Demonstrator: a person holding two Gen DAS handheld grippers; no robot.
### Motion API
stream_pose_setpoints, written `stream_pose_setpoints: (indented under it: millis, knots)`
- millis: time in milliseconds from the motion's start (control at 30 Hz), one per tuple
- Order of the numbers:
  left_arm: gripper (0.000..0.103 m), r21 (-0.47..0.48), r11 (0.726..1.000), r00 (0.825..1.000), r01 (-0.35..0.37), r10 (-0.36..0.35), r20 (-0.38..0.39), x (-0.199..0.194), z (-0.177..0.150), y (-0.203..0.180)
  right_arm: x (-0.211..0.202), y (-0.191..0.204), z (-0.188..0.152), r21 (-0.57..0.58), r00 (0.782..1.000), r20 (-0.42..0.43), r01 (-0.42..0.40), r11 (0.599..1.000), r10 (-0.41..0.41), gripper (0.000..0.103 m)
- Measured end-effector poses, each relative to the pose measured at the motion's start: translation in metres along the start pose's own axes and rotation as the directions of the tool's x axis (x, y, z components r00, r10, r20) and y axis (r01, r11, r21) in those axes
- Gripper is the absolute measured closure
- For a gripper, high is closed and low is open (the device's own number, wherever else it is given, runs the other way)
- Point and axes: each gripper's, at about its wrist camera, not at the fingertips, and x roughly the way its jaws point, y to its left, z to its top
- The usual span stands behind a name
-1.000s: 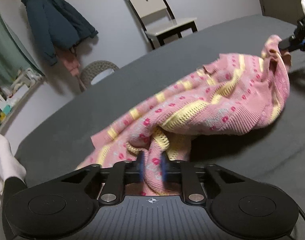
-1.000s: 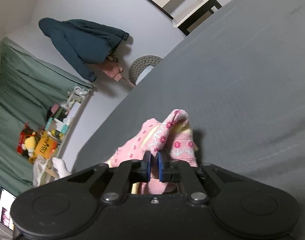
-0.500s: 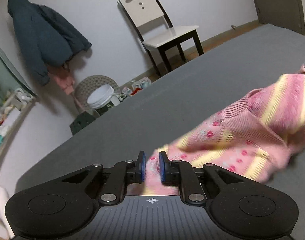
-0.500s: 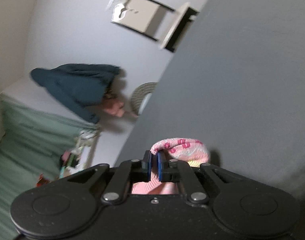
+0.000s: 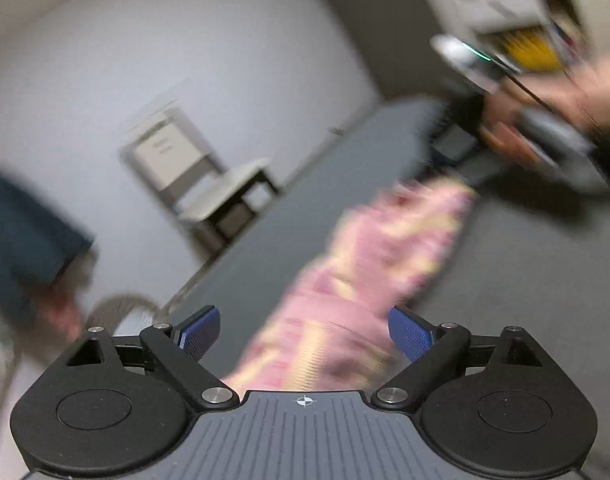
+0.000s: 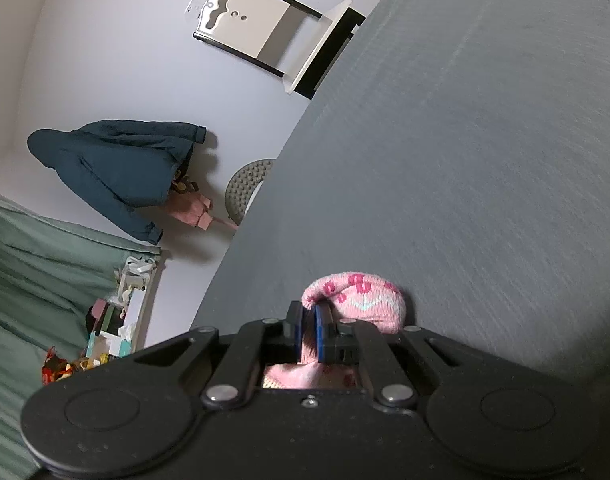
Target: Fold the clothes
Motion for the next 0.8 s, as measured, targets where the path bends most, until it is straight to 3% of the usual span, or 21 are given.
stream_pose_setpoints:
  millis: [33, 133, 167, 233, 333, 500, 600, 700, 800]
  knots:
    - [0.011, 0.069, 0.998, 1.000, 0.001, 0.001, -0.025, 0.004, 0.000, -0.014, -0.001, 0.000, -0.001, -0.002, 1.000, -0.001, -0.001, 1.000, 0.001, 0.096]
    - [0.013, 0.111, 0.993, 0.997, -0.029, 0.037, -0.068, 0.021, -0.003, -0.031, -0.002, -0.001, -0.003, -0.003, 1.000, -0.003, -0.002, 1.000, 0.002, 0.096]
    - [0.017, 0.085, 0.996, 0.996, -0.042, 0.048, -0.076, 0.028, -0.003, -0.030, -0.002, -0.002, -0.004, -0.001, 1.000, -0.004, -0.001, 1.000, 0.001, 0.095]
    - [0.057, 0.065, 0.996, 0.990, -0.065, 0.073, -0.122, 0.044, -0.004, -0.025, -0.002, -0.004, -0.004, 0.005, 1.000, -0.008, -0.001, 1.000, 0.001, 0.095]
    - [0.091, 0.040, 0.997, 0.981, -0.060, 0.066, -0.184, 0.063, -0.008, -0.020, -0.001, -0.005, -0.003, 0.009, 1.000, -0.010, -0.006, 1.000, 0.006, 0.095]
    - [0.094, -0.106, 0.994, 0.985, -0.009, -0.009, -0.173, 0.068, -0.008, 0.011, 0.002, -0.007, 0.001, 0.016, 1.000, -0.008, -0.018, 1.000, 0.018, 0.095]
    - [0.095, -0.234, 0.972, 0.983, -0.011, -0.033, -0.183, 0.082, -0.011, 0.047, 0.003, -0.009, 0.001, 0.018, 1.000, -0.011, -0.021, 1.000, 0.021, 0.095]
    - [0.094, -0.378, 0.926, 0.974, 0.012, -0.096, -0.204, 0.103, -0.020, 0.081, 0.005, -0.010, -0.001, 0.016, 1.000, -0.019, -0.015, 1.000, 0.016, 0.095]
    - [0.093, -0.530, 0.848, 0.960, 0.017, -0.162, -0.228, 0.123, -0.031, 0.107, 0.006, -0.011, -0.001, 0.015, 1.000, -0.025, -0.009, 1.000, 0.009, 0.095]
